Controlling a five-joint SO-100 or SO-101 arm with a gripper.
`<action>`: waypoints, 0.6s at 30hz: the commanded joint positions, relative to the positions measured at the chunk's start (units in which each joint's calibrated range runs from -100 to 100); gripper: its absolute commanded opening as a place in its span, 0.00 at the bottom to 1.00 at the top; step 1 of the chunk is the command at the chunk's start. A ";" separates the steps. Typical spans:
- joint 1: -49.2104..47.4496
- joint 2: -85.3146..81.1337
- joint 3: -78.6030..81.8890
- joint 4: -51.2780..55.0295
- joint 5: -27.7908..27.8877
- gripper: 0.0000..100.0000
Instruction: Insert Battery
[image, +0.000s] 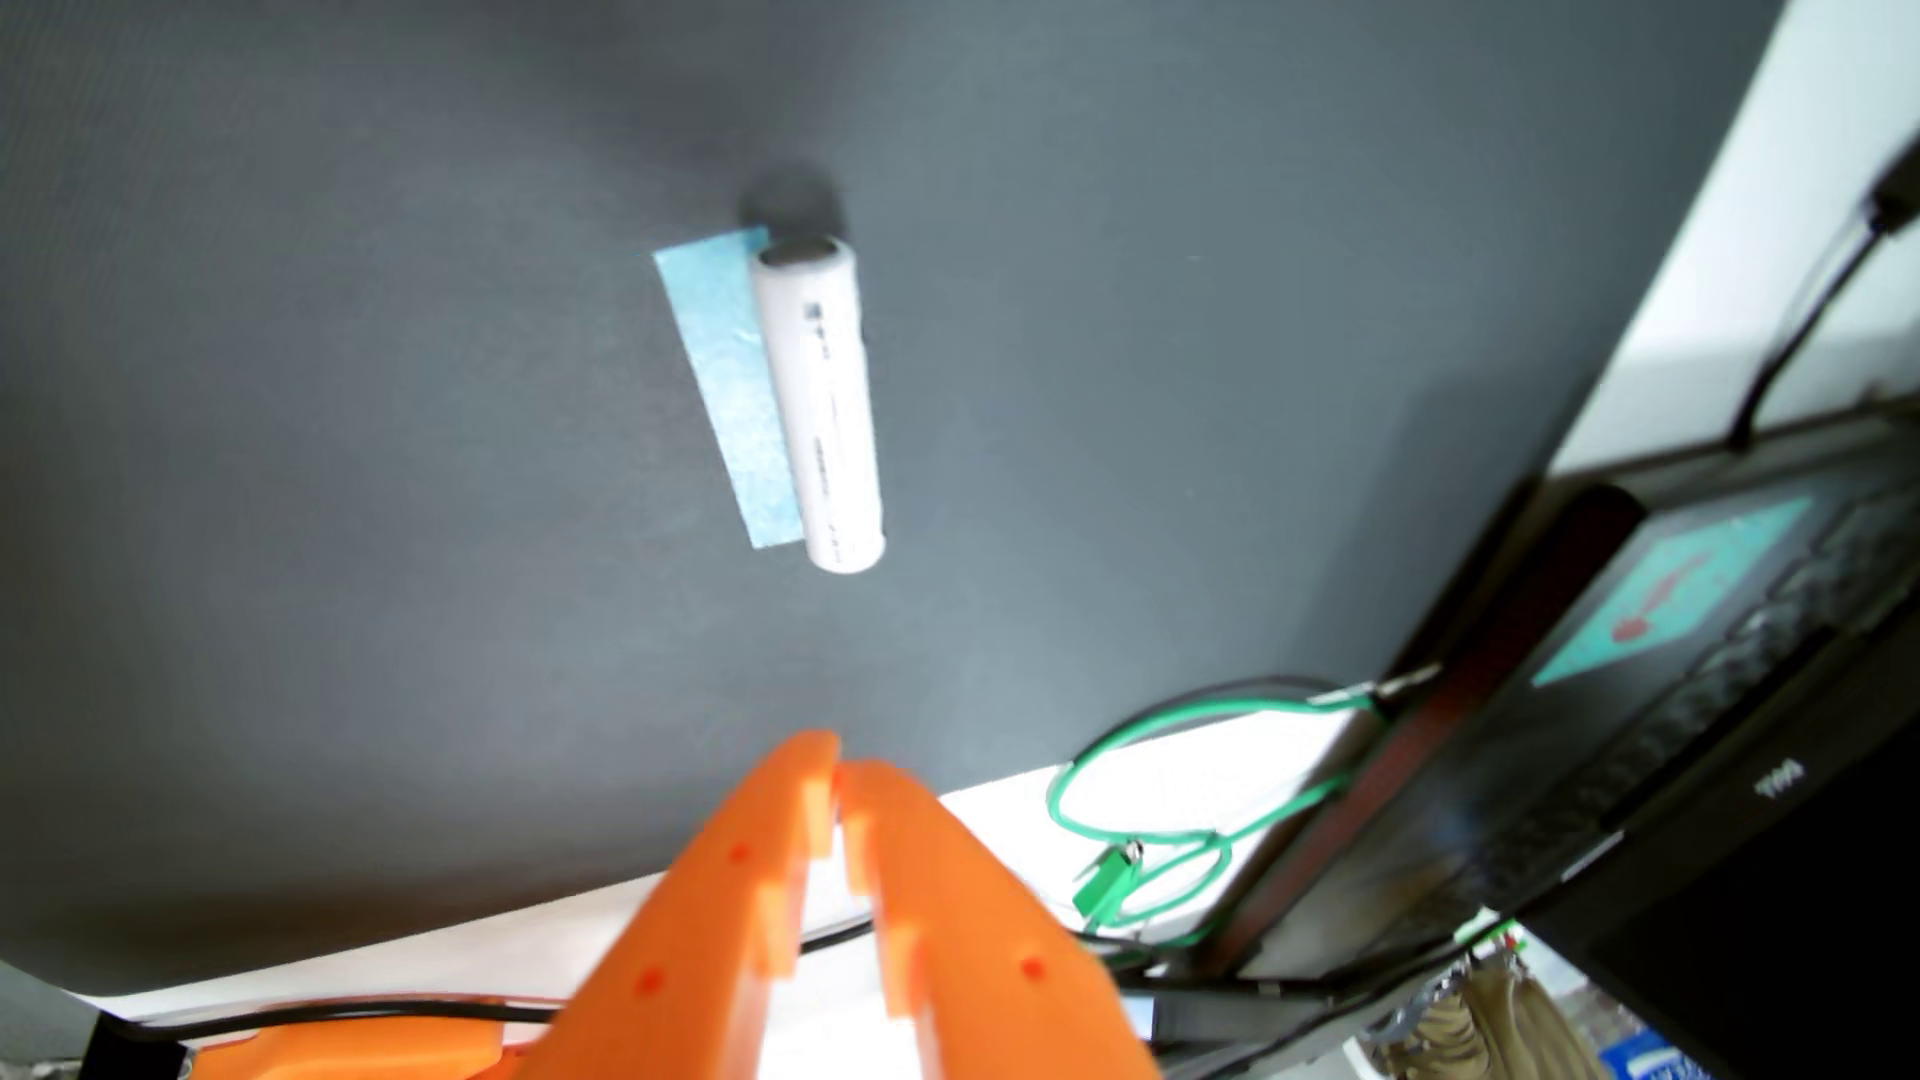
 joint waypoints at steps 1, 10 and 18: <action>0.79 4.97 -3.14 -0.50 1.14 0.02; 1.38 12.81 -6.56 -0.41 4.80 0.05; 3.39 13.47 -6.47 -0.58 4.95 0.10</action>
